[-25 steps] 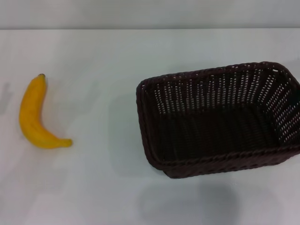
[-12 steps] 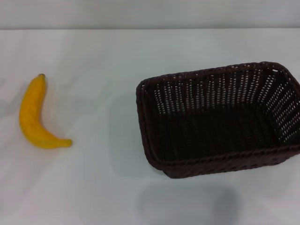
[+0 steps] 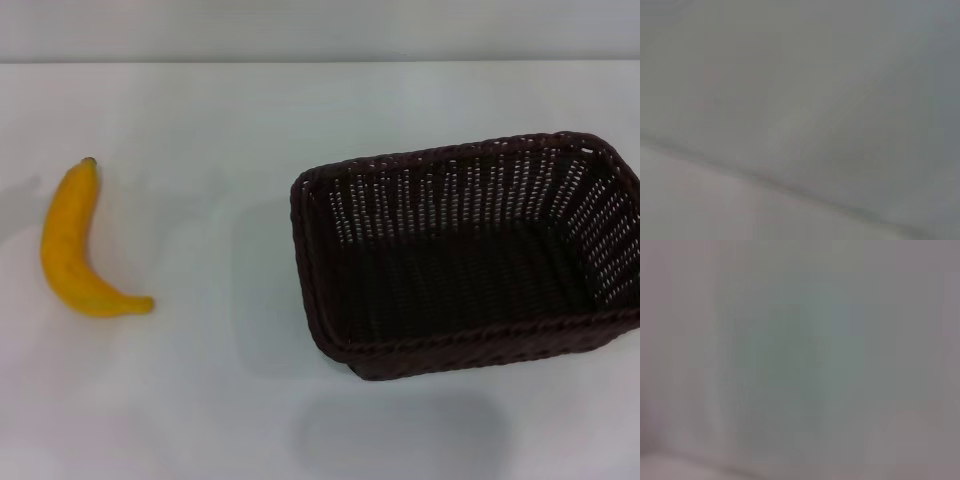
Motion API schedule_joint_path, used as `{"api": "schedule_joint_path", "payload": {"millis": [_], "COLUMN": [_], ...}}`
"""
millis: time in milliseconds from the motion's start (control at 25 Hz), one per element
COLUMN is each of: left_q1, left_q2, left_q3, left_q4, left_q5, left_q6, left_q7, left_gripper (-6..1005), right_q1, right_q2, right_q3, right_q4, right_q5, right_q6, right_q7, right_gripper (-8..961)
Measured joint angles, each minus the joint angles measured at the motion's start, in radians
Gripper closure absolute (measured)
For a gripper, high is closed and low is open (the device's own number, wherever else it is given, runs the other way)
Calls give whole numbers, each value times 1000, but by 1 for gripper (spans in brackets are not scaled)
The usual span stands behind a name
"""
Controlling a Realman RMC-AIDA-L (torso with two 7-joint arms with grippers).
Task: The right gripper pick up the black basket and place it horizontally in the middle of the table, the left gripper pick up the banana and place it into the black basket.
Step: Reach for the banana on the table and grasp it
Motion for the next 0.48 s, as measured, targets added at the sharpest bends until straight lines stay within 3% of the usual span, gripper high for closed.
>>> {"api": "schedule_joint_path", "payload": {"millis": [40, 80, 160, 320, 480], "left_q1": [-56, -56, -130, -220, -301], "left_q2": [31, 31, 58, 76, 83], "left_q3": [-1, -1, -1, -1, -2], "left_q4": [1, 1, -4, -2, -27], "left_q5": [129, 129, 279, 492, 693], "left_q6": [-54, -54, -121, -205, -275], "left_q7": [-96, -96, -188, -284, -319], "left_gripper": [194, 202, 210, 210, 209], "right_q1": [-7, -14, -19, -11, -1], "right_q2": [2, 4, 4, 2, 6], "right_q3": [21, 61, 137, 246, 265], "right_q4": [26, 69, 144, 244, 331], "right_q5": [19, 41, 64, 76, 128], "right_q6": [-3, -7, -9, -8, -19], "right_q7": [-28, -68, -141, -261, -388], "right_gripper": [278, 279, 279, 280, 281]}}
